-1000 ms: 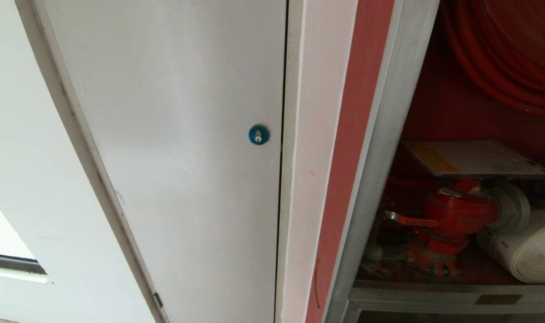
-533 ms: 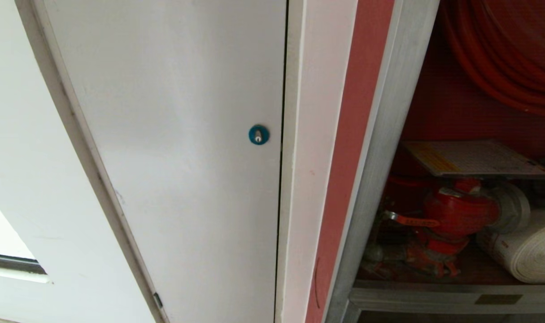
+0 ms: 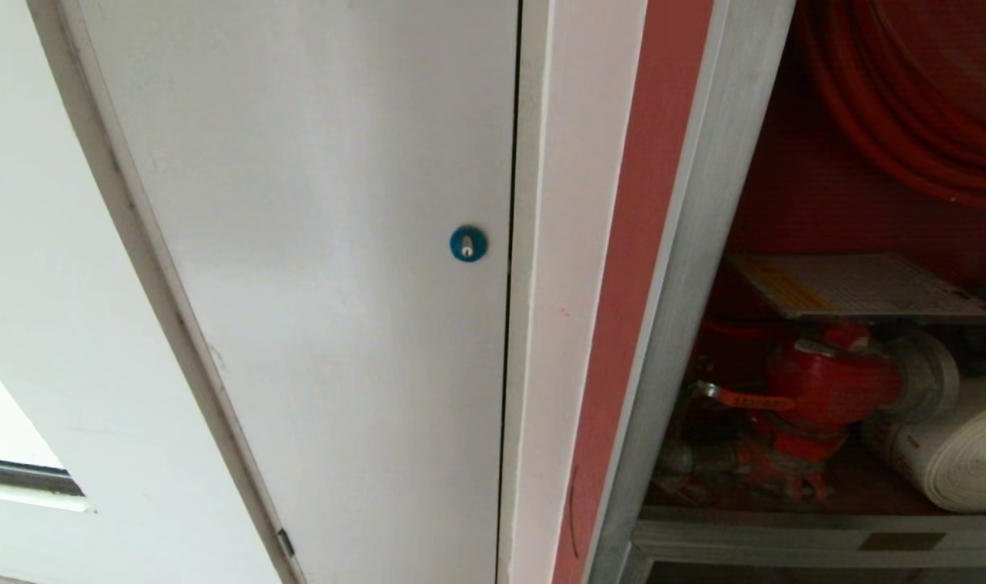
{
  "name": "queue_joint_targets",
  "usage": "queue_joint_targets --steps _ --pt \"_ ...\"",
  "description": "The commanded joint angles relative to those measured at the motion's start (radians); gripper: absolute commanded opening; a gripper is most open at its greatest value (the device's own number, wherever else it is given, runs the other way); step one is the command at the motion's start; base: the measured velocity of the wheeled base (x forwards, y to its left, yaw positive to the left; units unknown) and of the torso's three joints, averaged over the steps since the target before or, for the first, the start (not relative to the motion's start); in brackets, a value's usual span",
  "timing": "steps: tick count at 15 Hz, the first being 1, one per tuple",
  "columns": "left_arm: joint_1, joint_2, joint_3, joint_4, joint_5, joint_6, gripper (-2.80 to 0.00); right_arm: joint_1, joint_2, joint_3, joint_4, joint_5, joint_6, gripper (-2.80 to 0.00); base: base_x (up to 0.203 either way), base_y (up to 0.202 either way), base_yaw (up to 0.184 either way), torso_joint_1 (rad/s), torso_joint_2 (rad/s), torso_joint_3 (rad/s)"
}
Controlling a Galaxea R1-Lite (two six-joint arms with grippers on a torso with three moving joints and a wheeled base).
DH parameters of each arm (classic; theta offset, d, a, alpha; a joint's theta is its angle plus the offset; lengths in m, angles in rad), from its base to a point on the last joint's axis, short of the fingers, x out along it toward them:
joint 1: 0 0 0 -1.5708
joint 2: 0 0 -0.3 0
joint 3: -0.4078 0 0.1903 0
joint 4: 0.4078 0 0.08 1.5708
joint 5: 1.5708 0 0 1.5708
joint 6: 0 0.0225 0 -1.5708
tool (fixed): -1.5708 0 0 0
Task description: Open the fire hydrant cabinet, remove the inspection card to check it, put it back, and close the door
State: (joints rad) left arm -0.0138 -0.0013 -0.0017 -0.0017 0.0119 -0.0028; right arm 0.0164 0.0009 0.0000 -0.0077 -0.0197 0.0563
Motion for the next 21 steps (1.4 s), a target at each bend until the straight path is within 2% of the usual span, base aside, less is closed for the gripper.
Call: queue_joint_targets --steps 1,21 --pt "0.000 0.001 0.000 0.000 0.000 0.000 -2.80 0.000 0.002 0.003 0.000 0.000 0.000 -2.80 0.000 0.000 0.000 0.000 0.00 0.000" --pt "0.000 0.001 0.000 -0.001 0.000 0.000 -2.80 0.000 -0.001 -0.003 0.006 -0.002 -0.007 -2.80 0.000 0.000 0.000 0.000 0.00 0.000"
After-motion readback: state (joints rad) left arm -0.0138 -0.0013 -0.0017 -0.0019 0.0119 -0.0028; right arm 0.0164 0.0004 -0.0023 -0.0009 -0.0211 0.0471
